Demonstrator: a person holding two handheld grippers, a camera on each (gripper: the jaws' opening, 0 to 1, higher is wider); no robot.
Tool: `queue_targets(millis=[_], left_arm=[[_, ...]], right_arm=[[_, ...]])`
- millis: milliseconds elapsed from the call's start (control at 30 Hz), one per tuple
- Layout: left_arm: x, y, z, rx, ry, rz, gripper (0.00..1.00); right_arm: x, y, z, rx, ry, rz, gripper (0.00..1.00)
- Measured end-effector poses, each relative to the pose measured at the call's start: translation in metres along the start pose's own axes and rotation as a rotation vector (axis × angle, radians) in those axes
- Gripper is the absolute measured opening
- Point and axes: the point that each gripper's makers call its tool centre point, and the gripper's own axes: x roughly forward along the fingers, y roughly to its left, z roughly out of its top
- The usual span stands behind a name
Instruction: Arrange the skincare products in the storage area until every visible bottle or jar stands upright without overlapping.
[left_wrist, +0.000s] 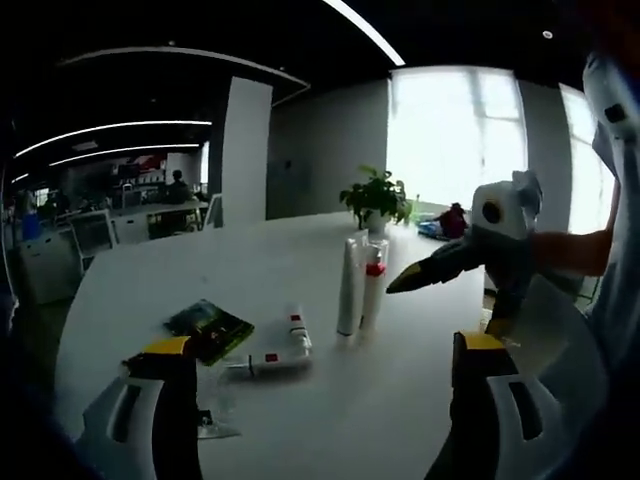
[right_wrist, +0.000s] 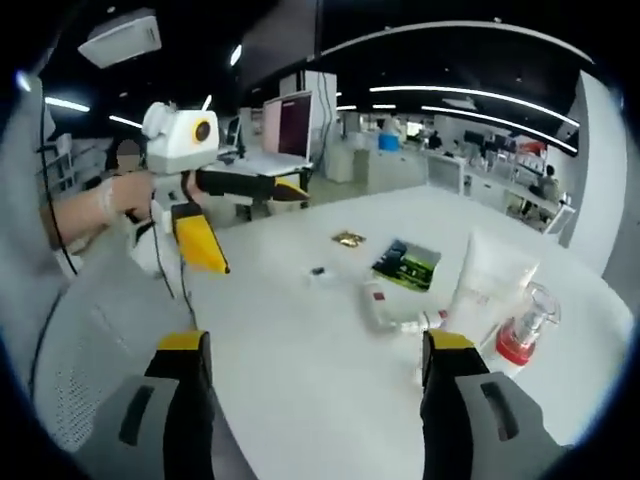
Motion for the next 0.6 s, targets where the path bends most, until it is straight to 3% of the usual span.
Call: queue_targets(millis=[133,367,600], left_arm=[[-0.005,0.008,-0.005,-0.016,0.014,0.021,1.0],[-0.016,0.013,-0.003,-0.045,-0.018,0.045,1.0],[-0.023,0.018,-0.003,-0.123,-0.052,0.073,1.0]], right_arm=[[0.017,-0.002,0.003,-0.011,0.001,0.002,0.82],[0.043,-0.005,0.004,-0.055,0.025,-0.001,0.77],[0.064,-0.012,0.001,-0.015,0.046,-0.008,0.75]])
